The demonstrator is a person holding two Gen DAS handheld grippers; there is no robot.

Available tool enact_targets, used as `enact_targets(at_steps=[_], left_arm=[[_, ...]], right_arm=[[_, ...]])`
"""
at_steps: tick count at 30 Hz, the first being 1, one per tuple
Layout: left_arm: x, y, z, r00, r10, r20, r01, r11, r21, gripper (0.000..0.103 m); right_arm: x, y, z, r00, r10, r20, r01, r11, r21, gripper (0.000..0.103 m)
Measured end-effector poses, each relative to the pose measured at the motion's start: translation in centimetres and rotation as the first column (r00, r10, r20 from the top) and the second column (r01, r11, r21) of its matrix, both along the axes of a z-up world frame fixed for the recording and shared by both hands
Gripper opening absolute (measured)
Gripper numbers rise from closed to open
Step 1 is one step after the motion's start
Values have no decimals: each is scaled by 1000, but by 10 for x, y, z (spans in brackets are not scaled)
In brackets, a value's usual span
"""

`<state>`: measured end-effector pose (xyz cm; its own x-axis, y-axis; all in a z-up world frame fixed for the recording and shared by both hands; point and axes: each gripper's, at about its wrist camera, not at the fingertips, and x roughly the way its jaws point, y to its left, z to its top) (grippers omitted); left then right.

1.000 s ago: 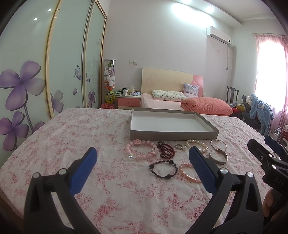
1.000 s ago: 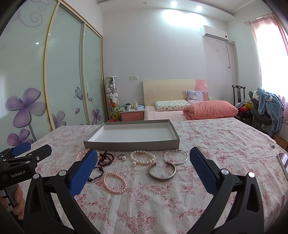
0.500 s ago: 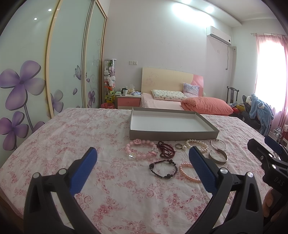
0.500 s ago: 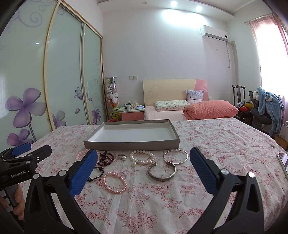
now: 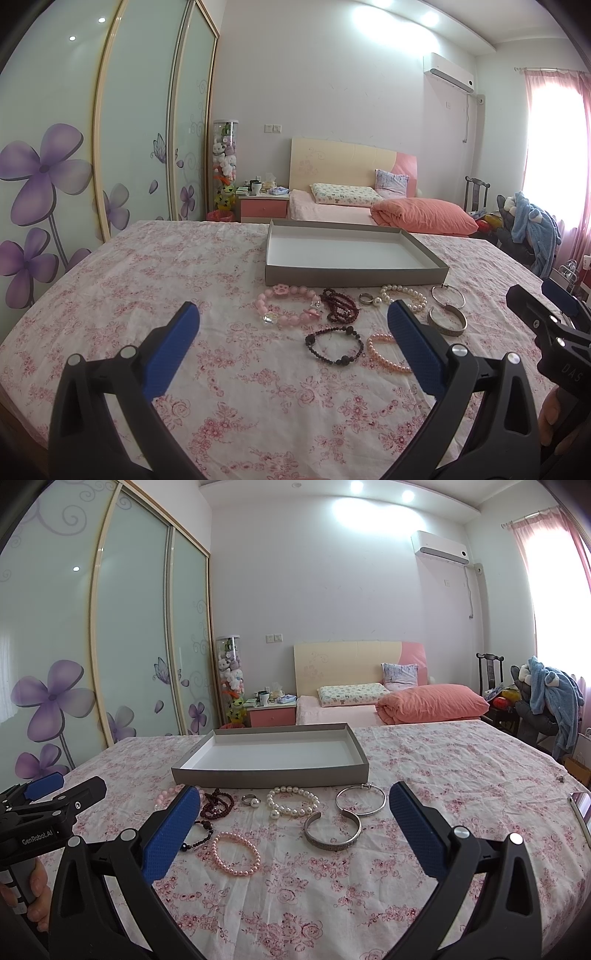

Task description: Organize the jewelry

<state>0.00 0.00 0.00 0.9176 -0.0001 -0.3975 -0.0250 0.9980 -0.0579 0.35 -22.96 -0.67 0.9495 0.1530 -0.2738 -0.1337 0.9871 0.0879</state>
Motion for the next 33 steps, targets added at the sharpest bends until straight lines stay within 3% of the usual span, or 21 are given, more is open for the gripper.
enact_targets(at_steps=[18,25,33], left_arm=[[1,0,-1,1000,2,-12,-2,1000,2,99],[22,1,-12,996,6,-86,-5,1000,17,99],[59,1,-29,969,-22,-246,28,999,20,99]], right_arm=[[4,-2,-2,1000,-1,-21,1,1000,-5,101],[35,-7,-21,986,1,-164,-1,1000,1,101],[81,-17,-36,934,-32,-355,21,999,-36,101]])
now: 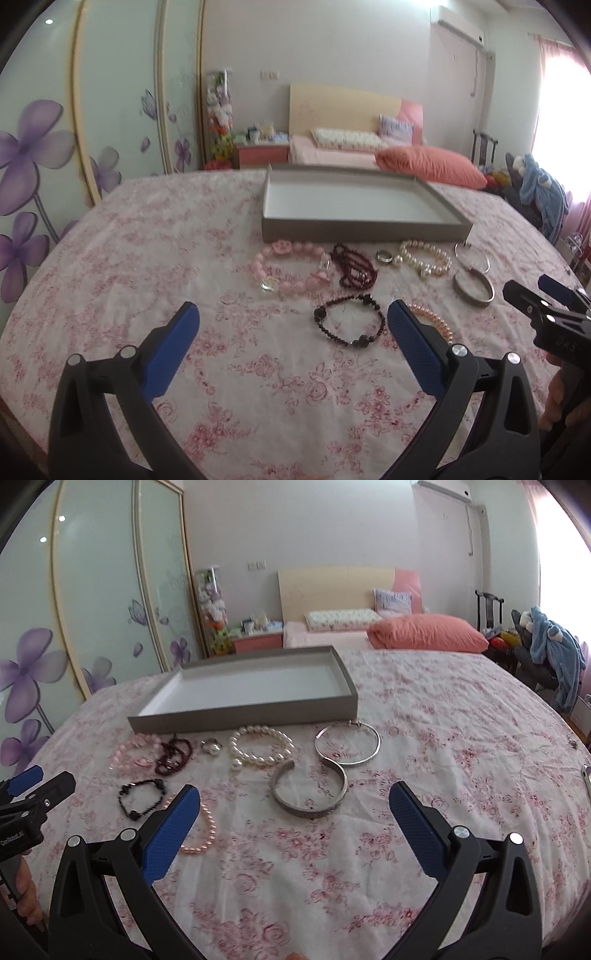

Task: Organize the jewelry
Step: 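Grasp the black beaded bracelet with the left gripper while the right gripper grasps the silver cuff bangle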

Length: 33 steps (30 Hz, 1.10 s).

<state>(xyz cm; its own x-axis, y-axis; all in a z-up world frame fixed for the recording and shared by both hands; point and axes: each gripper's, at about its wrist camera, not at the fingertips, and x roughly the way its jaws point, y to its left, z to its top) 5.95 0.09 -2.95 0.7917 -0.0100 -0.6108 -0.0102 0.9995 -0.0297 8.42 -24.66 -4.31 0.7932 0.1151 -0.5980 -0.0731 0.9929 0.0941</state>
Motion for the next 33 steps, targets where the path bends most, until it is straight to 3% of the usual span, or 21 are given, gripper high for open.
enact_targets(at_steps=[4,10,16,18,20,26,33], left_arm=[[18,-1,-8,996,-21,-82,21,1000,-2,99],[31,-4,-19,987,-35,-157,36,999,2,99],[42,-5,-25,980,-40,-194,43,999,13,97],[45,-7,-27,978,-39,-204,44,999,19,90],[50,-8,-30,975,-35,-217,41,999,20,85],[60,-8,-38,965,-42,-258,39,999,-14,65],[68,-17,-42,963,-51,-266,57,998,15,45]], right_arm=[[25,-1,-13,994,-27,-108,21,998,-57,101],[46,1,-32,972,-28,-232,13,998,-69,86],[52,15,-32,967,-15,-253,-9,996,-94,76],[53,18,-31,968,-11,-252,-12,996,-91,75],[50,19,-29,969,-9,-246,-12,996,-85,68],[52,16,-30,969,1,-246,-18,998,-68,68],[56,13,-30,969,3,-247,-18,998,-60,68]])
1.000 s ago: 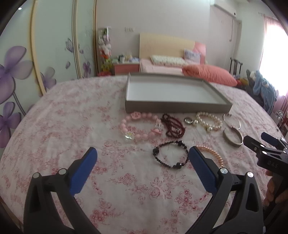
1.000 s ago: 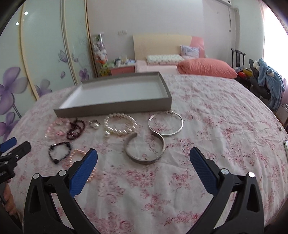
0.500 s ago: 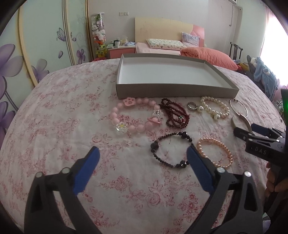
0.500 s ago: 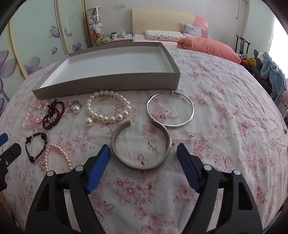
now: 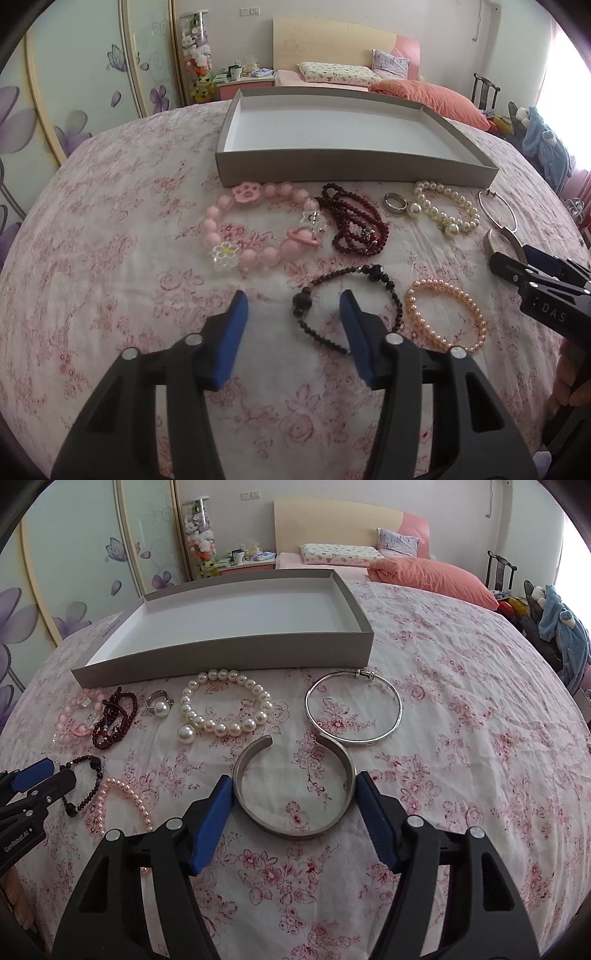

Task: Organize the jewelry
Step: 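Grasp the black beaded bracelet with the left gripper while the right gripper grasps the silver cuff bangle, then lift and carry the black bracelet and silver cuff over the white tray with both grippers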

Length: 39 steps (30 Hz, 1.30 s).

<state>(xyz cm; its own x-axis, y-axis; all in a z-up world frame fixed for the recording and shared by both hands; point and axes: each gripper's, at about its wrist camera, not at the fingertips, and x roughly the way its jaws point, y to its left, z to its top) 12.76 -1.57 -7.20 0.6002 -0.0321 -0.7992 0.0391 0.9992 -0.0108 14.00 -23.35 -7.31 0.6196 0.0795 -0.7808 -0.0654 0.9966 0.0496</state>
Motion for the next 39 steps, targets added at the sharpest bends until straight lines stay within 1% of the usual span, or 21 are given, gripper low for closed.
enact_targets(at_steps=[1,3,4,6,7,16,27,32,39], left_arm=[[1,-1,0,1000,0,2,0,1000,3,43],[3,-2,0,1000,3,6,-3,1000,11,32],[3,-3,0,1000,1,8,-1,1000,12,29],[3,-3,0,1000,-4,11,4,1000,8,15],[2,-3,0,1000,-8,11,8,1000,2,12],[-2,4,3,1000,-10,18,11,999,-47,12],[-17,10,26,995,-28,99,34,997,-64,12],[-22,9,39,990,-40,136,50,996,-69,12],[-28,5,60,979,-56,197,70,995,-64,12]], right_arm=[[0,0,0,1000,0,0,0,1000,1,68],[0,-1,0,1000,0,0,0,1000,3,68],[0,-1,1,1000,0,0,0,1000,3,68],[0,-1,1,1000,0,0,0,1000,4,68],[0,-1,0,1000,0,0,0,1000,4,68],[-2,-6,1,1000,4,8,-4,999,39,67],[-14,-3,9,998,23,58,-26,998,56,67],[-19,-1,19,994,35,103,-42,997,62,67],[-25,5,40,980,59,188,-72,995,62,67]])
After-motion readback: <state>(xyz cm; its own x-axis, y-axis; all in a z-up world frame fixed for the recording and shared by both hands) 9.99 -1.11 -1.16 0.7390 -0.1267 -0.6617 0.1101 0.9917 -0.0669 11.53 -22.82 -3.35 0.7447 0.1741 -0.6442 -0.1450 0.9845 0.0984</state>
